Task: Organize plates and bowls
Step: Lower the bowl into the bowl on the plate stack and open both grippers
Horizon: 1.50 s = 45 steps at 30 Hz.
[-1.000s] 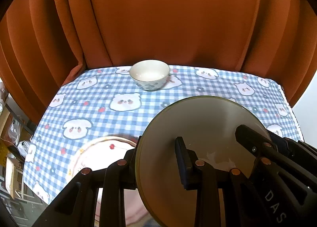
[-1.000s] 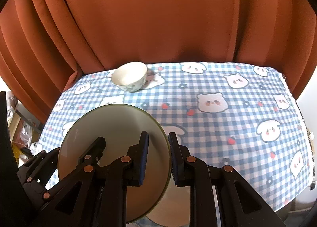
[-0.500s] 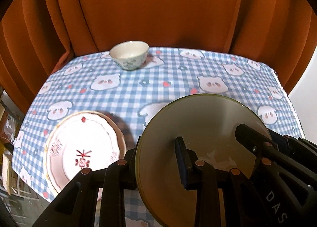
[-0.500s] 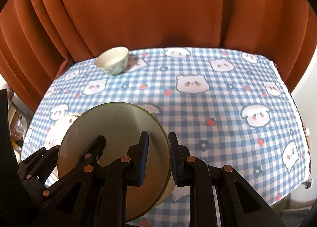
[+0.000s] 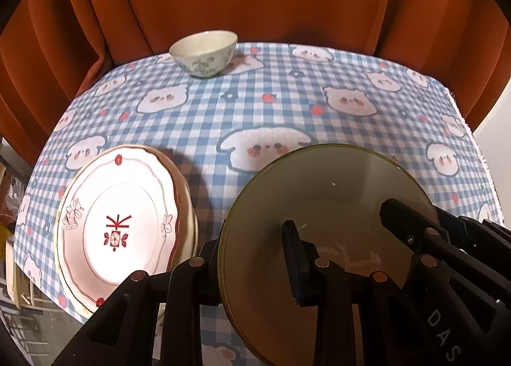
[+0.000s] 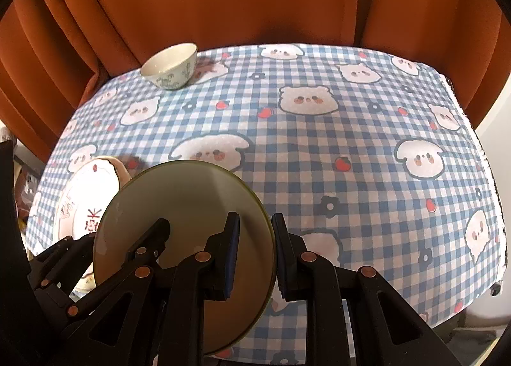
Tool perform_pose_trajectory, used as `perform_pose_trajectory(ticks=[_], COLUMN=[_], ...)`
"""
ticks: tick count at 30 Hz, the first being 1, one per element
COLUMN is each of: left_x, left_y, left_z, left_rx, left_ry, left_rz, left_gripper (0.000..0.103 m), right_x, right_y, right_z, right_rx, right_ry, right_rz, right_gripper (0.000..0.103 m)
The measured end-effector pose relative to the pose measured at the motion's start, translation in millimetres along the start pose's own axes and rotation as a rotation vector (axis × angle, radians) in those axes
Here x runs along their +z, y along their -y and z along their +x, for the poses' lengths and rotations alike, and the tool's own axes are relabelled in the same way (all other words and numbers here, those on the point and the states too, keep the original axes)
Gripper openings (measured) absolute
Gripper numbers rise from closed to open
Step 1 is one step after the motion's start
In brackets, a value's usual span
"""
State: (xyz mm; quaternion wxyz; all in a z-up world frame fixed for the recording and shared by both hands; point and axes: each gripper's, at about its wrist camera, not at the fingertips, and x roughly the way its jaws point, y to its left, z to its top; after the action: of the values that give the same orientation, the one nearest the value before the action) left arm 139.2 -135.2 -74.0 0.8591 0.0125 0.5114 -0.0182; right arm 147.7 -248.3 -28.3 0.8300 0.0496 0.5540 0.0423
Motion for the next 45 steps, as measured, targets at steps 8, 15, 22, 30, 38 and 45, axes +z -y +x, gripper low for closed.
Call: perform_pose_trajectory(ticks=[8,15,22,30,38,45], left_x=[-3,-7,-14,-14,-10,2], left_y=[1,4,3,-2,-16,-44], left_z=[11,18,15,12,-15,-26], left_rx=[-0.007,0.003,0.011,-0.021,-0.007,-0.033], left_ry=[-0.021,-0.005,0.058,0.052,0.122,0.120], left_rz=[0.001,0.007,0.007,-0.018,-0.016,-0.039], left_gripper=[0.029,0.029,0.029,0.046,0.064,0.068], right_x=[-2,-5,-12,-13,-8,3], right_y=[-1,-3,-1,3,-1,-14], right_z=[14,17,20,20,1,-11], right_rx=[-0.023,-0.060,-0.075,-0.040,-0.035,-0.020], right_ry=[-0.034,0.004,0.029,0.008,0.023,0.062], right_rz=[-0.010,-0.033,-0.030,0.000,0.021,0.031], right_gripper=[0.024,0.024,0.024,0.026,0.053,0.061])
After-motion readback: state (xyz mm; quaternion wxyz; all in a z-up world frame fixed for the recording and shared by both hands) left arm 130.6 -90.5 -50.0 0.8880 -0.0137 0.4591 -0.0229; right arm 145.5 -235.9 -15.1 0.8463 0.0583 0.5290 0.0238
